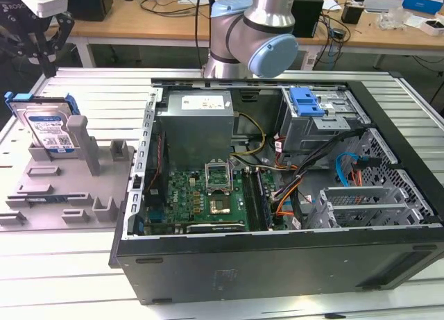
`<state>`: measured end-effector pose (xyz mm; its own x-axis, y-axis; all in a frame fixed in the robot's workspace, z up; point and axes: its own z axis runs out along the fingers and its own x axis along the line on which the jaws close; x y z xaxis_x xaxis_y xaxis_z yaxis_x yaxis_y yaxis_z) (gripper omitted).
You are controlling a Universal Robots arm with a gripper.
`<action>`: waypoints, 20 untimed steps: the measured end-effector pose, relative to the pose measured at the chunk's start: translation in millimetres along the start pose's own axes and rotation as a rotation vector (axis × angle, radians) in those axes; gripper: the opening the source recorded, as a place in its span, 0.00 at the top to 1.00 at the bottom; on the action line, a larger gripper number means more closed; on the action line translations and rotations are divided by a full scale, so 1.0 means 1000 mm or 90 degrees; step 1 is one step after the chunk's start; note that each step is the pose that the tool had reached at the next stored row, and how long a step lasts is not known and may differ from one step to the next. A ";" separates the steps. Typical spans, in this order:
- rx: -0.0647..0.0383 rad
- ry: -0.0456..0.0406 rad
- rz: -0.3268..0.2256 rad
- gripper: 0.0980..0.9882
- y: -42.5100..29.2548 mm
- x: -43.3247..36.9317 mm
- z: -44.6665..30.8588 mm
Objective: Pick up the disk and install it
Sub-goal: 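Pick up the disk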
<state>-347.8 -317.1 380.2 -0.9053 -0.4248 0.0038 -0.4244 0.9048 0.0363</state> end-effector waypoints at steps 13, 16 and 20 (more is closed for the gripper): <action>0.004 0.0067 -0.169 0.99 0.0000 0.0000 0.0007; 0.004 0.0080 -0.206 0.99 0.0000 0.0000 0.0010; 0.004 0.0106 -0.282 0.99 0.0000 0.0000 0.0016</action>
<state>-347.8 -317.1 378.6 -0.6352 -0.7723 0.0053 -0.7719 0.6350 0.0319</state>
